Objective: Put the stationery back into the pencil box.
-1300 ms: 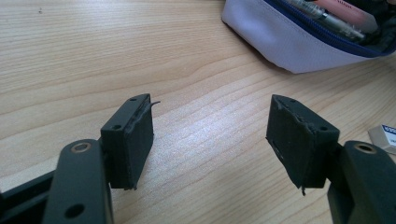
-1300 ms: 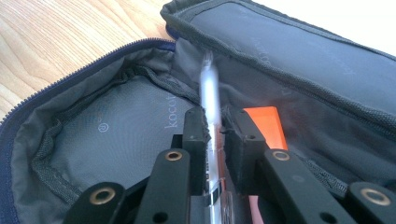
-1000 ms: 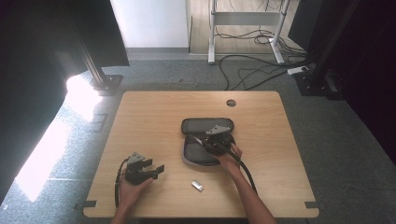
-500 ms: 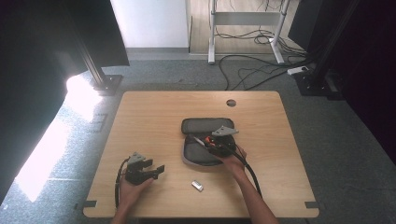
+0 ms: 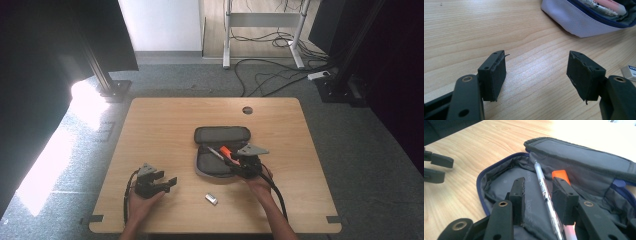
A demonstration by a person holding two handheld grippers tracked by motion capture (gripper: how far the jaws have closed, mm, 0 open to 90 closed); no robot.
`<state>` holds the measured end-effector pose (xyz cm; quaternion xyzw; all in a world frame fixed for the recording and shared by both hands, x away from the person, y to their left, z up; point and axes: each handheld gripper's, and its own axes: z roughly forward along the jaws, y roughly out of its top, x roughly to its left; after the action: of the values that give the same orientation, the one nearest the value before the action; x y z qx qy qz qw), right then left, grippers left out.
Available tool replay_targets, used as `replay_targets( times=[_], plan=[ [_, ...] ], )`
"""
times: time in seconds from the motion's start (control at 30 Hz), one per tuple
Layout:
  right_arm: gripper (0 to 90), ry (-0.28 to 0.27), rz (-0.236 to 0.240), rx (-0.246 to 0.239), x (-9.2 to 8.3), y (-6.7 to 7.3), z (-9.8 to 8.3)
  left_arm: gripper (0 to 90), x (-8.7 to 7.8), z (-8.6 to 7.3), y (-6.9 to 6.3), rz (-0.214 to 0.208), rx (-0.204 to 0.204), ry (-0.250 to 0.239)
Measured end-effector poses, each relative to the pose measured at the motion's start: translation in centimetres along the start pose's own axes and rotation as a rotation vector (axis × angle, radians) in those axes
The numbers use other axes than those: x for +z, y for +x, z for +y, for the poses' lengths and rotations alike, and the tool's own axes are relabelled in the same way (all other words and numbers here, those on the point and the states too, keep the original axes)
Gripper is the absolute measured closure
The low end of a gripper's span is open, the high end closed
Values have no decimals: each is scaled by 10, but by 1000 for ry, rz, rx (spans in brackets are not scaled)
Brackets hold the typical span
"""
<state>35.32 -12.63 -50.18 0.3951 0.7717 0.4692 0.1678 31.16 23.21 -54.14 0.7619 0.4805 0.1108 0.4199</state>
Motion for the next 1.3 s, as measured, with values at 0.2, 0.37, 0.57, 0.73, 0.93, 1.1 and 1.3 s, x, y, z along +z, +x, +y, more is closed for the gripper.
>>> replay_targets(
  times=[0.2, 0.37, 0.57, 0.73, 0.93, 1.1, 1.3],
  plan=[
    [592, -14, 3, 7, -12, -2, -11, 321, 1, 0, 0, -1, 1, 2],
    [585, -12, 0, 17, -18, -3, -21, 321, 1, 0, -2, -2, 2, 4],
    [574, -23, 5, 26, -24, -3, -28, 322, 2, -1, -2, -3, 2, 6],
    [547, -25, 14, 19, -29, 3, -34, 322, 3, -1, -3, -3, 8, 10],
    [494, -14, 13, 19, -30, 9, -43, 322, 2, -1, -2, -2, 4, 6],
    [479, -22, 26, 26, -35, 13, -45, 322, 2, 0, -2, -1, 3, 4],
    [466, -15, 41, 26, -36, 17, -47, 322, 2, 0, -3, -6, 12, 8]
  ],
)
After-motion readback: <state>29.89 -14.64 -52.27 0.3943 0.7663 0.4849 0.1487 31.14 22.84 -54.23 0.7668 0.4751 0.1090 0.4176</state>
